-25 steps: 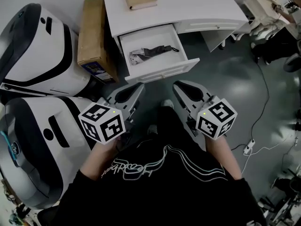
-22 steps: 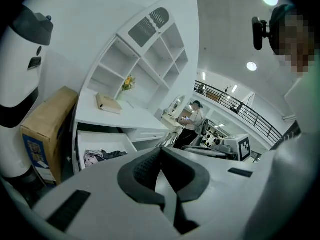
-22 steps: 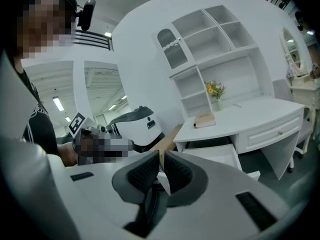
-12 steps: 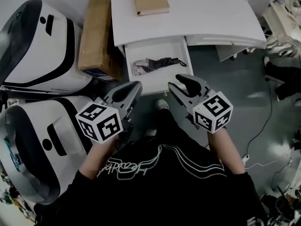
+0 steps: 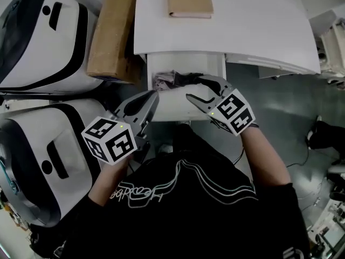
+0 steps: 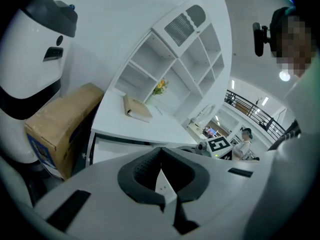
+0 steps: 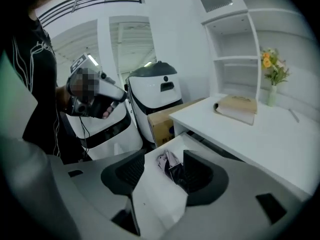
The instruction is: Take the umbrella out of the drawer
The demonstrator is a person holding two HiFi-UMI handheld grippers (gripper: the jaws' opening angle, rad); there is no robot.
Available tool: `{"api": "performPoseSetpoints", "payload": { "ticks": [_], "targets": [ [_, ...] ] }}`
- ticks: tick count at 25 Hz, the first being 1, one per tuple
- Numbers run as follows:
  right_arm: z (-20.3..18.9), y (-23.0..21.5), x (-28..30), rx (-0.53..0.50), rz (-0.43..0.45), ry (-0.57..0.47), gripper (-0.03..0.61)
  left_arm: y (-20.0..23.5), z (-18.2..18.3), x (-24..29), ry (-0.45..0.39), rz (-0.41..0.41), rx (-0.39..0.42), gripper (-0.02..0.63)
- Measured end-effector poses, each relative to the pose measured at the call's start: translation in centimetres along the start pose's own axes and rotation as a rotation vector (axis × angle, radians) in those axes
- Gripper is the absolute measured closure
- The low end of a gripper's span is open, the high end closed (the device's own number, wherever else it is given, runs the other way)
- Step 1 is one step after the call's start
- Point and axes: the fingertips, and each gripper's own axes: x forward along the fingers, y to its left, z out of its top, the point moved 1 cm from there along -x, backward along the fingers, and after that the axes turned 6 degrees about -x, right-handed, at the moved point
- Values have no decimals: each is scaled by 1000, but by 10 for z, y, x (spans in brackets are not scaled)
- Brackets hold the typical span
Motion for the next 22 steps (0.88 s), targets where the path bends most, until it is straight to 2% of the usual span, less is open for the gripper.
{"api": "performPoseSetpoints", "payload": {
  "ticks": [4,12,22],
  "targets": [
    [-27,-13,35,-65,69,100,345,20,-1,9,-1,45,-48,594],
    [-93,-39,99,-393,156,360,341,56,-2,25,3,115,-111,594],
    [-142,-61,159,-642,247,538,339,91,-4,40,4,170,-188,594]
  ]
}}
